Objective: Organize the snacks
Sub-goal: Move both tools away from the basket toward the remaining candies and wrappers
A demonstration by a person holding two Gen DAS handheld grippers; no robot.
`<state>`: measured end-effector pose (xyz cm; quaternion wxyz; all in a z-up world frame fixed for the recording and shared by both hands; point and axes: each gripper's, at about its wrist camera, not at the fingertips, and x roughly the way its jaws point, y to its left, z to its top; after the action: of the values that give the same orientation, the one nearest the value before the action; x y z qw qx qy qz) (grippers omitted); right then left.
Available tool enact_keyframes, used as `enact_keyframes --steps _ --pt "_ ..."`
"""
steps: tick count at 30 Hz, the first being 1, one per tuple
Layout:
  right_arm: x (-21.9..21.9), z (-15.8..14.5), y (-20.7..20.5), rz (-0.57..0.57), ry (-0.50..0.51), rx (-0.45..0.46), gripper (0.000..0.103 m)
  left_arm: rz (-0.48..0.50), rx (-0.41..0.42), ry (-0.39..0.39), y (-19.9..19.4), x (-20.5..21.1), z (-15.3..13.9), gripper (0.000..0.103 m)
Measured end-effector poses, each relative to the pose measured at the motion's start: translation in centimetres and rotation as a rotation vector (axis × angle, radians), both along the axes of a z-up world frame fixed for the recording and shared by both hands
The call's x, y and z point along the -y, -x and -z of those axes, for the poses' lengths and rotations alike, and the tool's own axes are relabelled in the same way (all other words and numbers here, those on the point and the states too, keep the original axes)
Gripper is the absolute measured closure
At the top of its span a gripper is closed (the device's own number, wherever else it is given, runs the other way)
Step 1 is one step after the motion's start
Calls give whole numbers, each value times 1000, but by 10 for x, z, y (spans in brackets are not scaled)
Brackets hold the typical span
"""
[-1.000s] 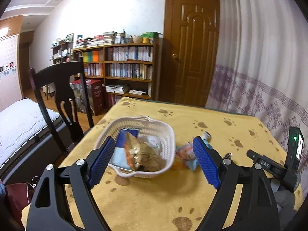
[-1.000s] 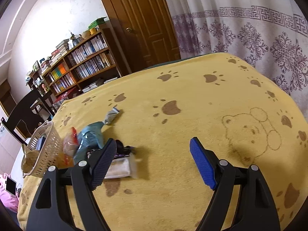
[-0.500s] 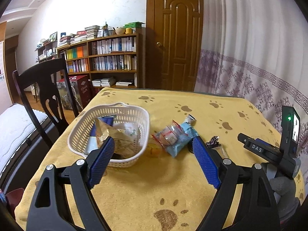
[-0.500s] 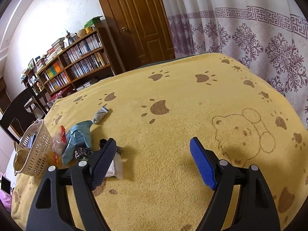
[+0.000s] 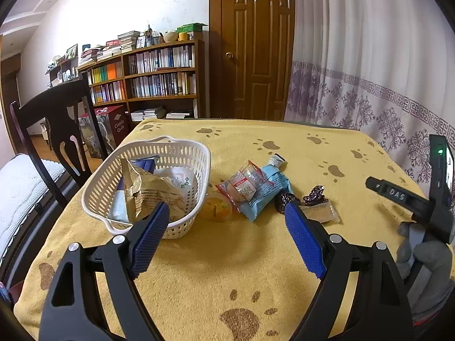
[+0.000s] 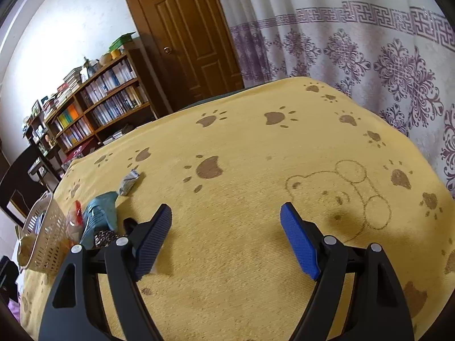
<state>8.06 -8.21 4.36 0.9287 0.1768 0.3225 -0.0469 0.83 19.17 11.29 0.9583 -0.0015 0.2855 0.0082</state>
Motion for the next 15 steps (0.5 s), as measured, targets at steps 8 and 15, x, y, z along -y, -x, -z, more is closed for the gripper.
enact_keyframes --steps 8,15 --pt "0 2 0 -16 -26 -2 25 48 -31 -15 -20 10 12 18" --pt "-11 5 -1 -60 -34 -14 25 98 -64 -28 -58 27 30 18"
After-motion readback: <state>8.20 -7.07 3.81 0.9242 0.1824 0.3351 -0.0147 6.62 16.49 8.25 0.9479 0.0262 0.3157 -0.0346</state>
